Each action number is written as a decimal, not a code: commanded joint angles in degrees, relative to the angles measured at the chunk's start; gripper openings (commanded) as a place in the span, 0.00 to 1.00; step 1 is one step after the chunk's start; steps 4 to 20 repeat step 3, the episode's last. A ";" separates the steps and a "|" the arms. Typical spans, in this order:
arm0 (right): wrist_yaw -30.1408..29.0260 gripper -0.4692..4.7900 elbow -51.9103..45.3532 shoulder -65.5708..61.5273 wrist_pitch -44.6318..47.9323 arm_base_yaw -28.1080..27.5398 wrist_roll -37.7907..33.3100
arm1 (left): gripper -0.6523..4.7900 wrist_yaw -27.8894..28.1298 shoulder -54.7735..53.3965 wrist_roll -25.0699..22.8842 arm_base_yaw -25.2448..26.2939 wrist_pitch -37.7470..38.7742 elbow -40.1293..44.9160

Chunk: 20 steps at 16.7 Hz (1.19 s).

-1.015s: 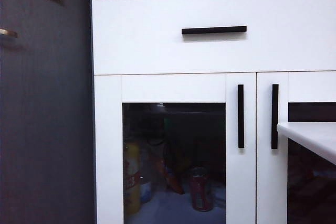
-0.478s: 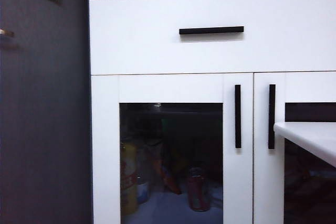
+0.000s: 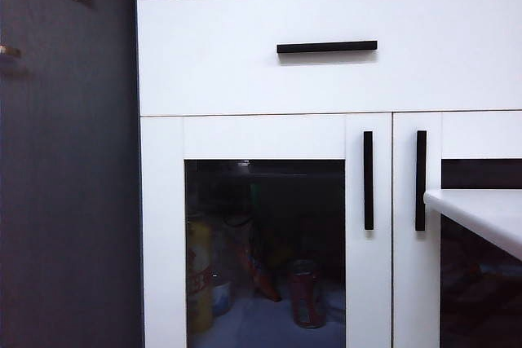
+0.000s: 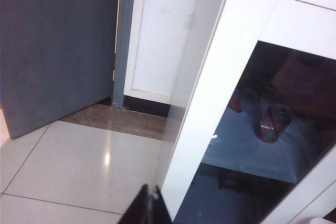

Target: Open the left door of the white cabinet, pick up a can of beverage from the table on the right, place it inside the cabinet, and finally close the cabinet door.

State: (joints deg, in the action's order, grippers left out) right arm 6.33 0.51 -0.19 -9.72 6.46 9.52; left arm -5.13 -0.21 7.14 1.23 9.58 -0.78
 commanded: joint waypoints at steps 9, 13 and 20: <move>0.00 0.37 -0.13 0.02 0.98 -0.02 -0.09 | 0.11 -0.07 -0.02 -0.02 -0.07 0.20 0.24; 0.00 0.37 -0.13 0.02 0.98 -0.02 -0.09 | 0.11 -0.07 -0.02 -0.02 -0.07 0.20 0.24; 0.00 0.37 -0.13 0.02 0.98 -0.02 -0.09 | 0.11 -0.07 -0.02 -0.02 -0.07 0.20 0.24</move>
